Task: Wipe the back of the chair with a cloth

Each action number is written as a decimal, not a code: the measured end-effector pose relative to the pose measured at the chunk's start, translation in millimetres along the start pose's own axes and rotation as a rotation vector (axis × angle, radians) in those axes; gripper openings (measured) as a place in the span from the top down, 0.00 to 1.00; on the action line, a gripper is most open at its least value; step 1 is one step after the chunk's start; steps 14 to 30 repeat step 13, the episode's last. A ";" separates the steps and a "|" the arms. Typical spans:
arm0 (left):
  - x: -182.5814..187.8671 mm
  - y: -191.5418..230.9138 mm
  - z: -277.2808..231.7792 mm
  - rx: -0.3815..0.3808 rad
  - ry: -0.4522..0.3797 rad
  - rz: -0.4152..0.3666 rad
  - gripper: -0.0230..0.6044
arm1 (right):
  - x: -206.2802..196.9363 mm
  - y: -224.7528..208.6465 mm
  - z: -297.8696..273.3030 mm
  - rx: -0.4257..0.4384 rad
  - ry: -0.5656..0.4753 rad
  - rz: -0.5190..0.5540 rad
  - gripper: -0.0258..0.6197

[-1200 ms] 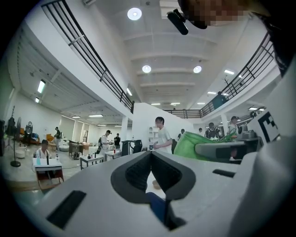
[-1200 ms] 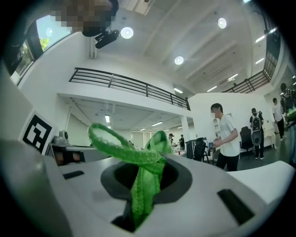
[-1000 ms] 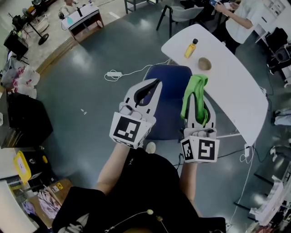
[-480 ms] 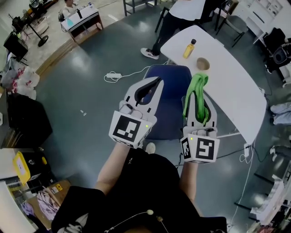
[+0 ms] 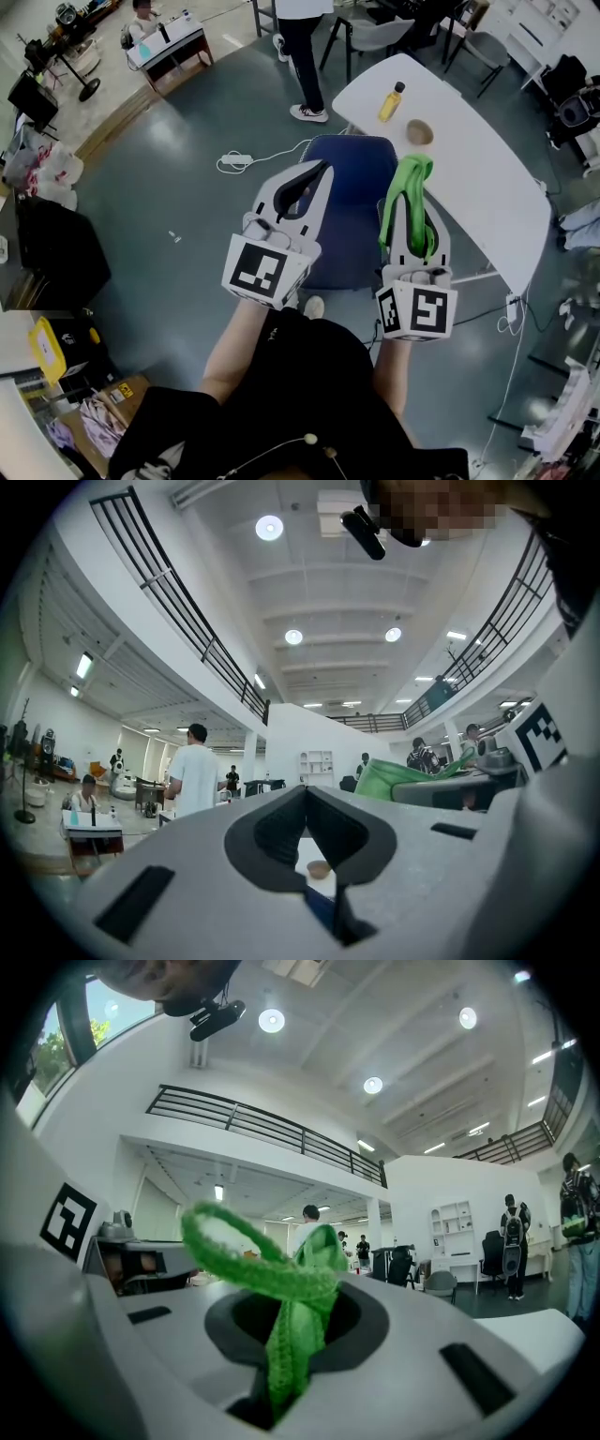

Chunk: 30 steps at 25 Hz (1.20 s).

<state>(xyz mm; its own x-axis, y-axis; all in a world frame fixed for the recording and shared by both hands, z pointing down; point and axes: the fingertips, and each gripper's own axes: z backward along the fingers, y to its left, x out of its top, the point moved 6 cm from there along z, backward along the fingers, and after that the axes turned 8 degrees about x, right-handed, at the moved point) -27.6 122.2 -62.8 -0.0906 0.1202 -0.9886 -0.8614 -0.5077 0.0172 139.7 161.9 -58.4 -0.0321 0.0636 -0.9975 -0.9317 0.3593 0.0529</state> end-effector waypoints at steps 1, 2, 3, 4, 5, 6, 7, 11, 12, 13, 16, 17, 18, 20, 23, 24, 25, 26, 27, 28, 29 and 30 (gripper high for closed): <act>0.9 0.0 0.0 0.001 -0.003 0.002 0.96 | 0.5 0.1 0.0 0.000 0.001 0.000 0.88; 1.0 -0.1 0.4 0.001 -0.002 0.005 0.96 | 0.6 0.3 0.0 0.000 0.002 -0.002 0.88; 0.8 -0.1 1.4 0.000 0.000 0.005 0.96 | 0.5 1.0 0.1 0.001 0.002 -0.005 0.88; 0.7 -0.1 3.0 -0.001 0.002 0.004 0.96 | 0.2 2.3 0.4 0.002 0.003 -0.007 0.88; 0.8 0.2 4.9 0.000 0.004 0.004 0.96 | -0.1 4.1 0.8 0.003 0.003 -0.009 0.88; 1.2 0.7 6.7 0.003 0.005 0.004 0.96 | -0.3 6.0 0.8 0.004 0.003 -0.009 0.88; 1.6 1.6 8.1 0.007 0.005 0.003 0.96 | -0.3 7.7 0.6 0.005 0.004 -0.007 0.88; 1.5 4.9 10.8 0.015 0.005 -0.001 0.96 | 1.6 11.5 -0.6 0.009 0.005 0.000 0.88; 1.4 5.4 11.3 0.016 0.005 0.000 0.96 | 2.2 12.1 -0.5 0.009 0.005 0.001 0.88; 1.2 5.8 11.8 0.017 0.006 0.001 0.96 | 2.8 12.6 -0.4 0.009 0.005 0.002 0.88; 1.2 5.8 11.8 0.017 0.006 0.001 0.96 | 2.8 12.6 -0.4 0.009 0.005 0.002 0.88; 1.2 5.8 11.8 0.017 0.006 0.001 0.96 | 2.8 12.6 -0.4 0.009 0.005 0.002 0.88; 1.2 5.8 11.8 0.017 0.006 0.001 0.96 | 2.8 12.6 -0.4 0.009 0.005 0.002 0.88; 1.2 5.8 11.8 0.017 0.006 0.001 0.96 | 2.8 12.6 -0.4 0.009 0.005 0.002 0.88; 1.2 5.8 11.8 0.017 0.006 0.001 0.96 | 2.8 12.6 -0.4 0.009 0.005 0.002 0.88; 1.2 5.8 11.8 0.017 0.006 0.001 0.96 | 2.8 12.6 -0.4 0.009 0.005 0.002 0.88; 1.2 5.8 11.8 0.017 0.006 0.001 0.96 | 2.8 12.6 -0.4 0.009 0.005 0.002 0.88; 1.2 5.8 11.8 0.017 0.006 0.001 0.96 | 2.8 12.6 -0.4 0.009 0.005 0.002 0.88; 1.2 5.8 11.8 0.017 0.006 0.001 0.96 | 2.8 12.6 -0.4 0.009 0.005 0.002 0.88; 1.2 5.8 11.8 0.017 0.006 0.001 0.96 | 2.8 12.6 -0.4 0.009 0.005 0.002 0.88; 1.2 5.8 11.8 0.017 0.006 0.001 0.96 | 2.8 12.6 -0.4 0.009 0.005 0.002 0.88; 1.2 5.8 11.8 0.017 0.006 0.001 0.96 | 2.8 12.6 -0.4 0.009 0.005 0.002 0.88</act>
